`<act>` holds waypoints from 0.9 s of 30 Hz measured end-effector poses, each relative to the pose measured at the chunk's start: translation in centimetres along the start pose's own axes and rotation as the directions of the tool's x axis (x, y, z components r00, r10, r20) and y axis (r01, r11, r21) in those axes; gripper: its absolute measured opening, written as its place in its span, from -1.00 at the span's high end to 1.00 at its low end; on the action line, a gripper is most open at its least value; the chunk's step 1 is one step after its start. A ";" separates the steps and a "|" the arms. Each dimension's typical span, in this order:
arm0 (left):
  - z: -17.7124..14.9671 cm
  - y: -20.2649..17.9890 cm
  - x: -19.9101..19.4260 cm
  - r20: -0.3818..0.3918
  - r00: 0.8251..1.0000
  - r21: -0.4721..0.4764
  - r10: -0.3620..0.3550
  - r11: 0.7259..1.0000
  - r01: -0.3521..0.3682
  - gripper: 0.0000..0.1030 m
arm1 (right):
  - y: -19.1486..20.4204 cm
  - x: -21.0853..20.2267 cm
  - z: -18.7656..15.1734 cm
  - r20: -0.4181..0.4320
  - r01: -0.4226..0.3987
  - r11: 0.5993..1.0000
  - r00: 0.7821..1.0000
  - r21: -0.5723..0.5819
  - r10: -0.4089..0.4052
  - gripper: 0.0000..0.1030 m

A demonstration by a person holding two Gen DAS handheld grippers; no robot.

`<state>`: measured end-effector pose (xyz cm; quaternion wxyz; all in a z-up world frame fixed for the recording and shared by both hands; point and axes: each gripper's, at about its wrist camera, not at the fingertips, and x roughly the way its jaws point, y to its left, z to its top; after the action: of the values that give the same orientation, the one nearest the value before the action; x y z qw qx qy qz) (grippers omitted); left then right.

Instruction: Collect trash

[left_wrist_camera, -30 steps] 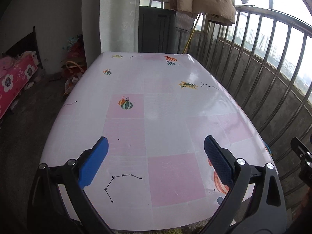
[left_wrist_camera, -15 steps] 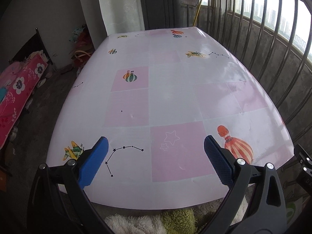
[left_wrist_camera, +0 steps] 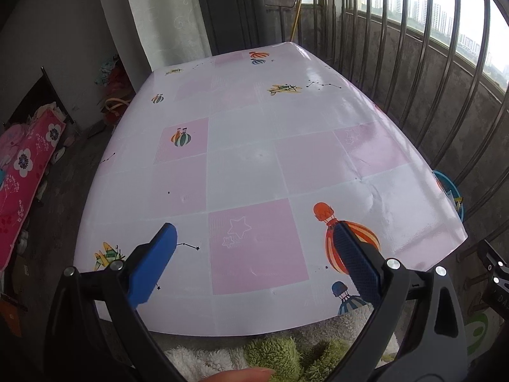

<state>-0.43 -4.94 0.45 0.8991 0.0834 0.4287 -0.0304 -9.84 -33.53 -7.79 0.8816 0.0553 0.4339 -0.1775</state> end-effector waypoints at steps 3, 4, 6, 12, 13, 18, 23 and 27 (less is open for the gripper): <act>0.1 -0.6 -0.3 0.005 1.000 0.013 -0.006 1.000 0.006 -0.83 | -0.5 -0.1 -0.1 0.004 0.004 1.000 1.000 0.004 -0.004 -0.88; 0.2 -0.6 -0.3 0.005 1.000 0.016 -0.008 1.000 0.008 -0.83 | -0.6 -0.1 -0.1 0.006 0.007 1.000 1.000 0.005 -0.007 -0.88; 0.3 -0.9 -0.4 0.007 1.000 0.019 -0.011 1.000 0.011 -0.83 | -0.8 -0.2 -0.2 0.008 0.009 1.000 1.000 0.010 -0.009 -0.88; 0.4 -1.5 -0.4 0.008 1.000 0.035 -0.026 0.999 0.025 -0.83 | -1.2 -0.2 -0.1 0.010 0.016 1.000 1.000 0.017 -0.016 -0.88; 0.5 -1.5 -0.4 0.010 1.000 0.038 -0.028 0.999 0.027 -0.83 | -1.2 -0.2 -0.1 0.010 0.016 1.000 1.000 0.018 -0.016 -0.88; 0.7 -1.5 -0.4 0.012 0.999 0.040 -0.037 0.999 0.036 -0.83 | -1.2 -0.2 -0.1 0.008 0.016 1.000 1.000 0.015 -0.016 -0.88; 0.8 -1.4 -0.1 0.003 0.999 0.036 -0.042 0.998 0.042 -0.83 | -1.1 -0.2 -0.2 0.011 0.017 1.000 1.000 0.011 -0.017 -0.88; 0.7 -1.5 -0.1 -0.005 0.999 0.032 -0.047 0.998 0.047 -0.83 | -1.1 -0.3 -0.2 0.009 0.020 1.000 1.000 0.013 -0.020 -0.88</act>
<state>-0.12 -6.53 0.78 0.8957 0.0880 0.4319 -0.0584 -10.54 -34.39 -7.67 0.8813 0.0556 0.4294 -0.1894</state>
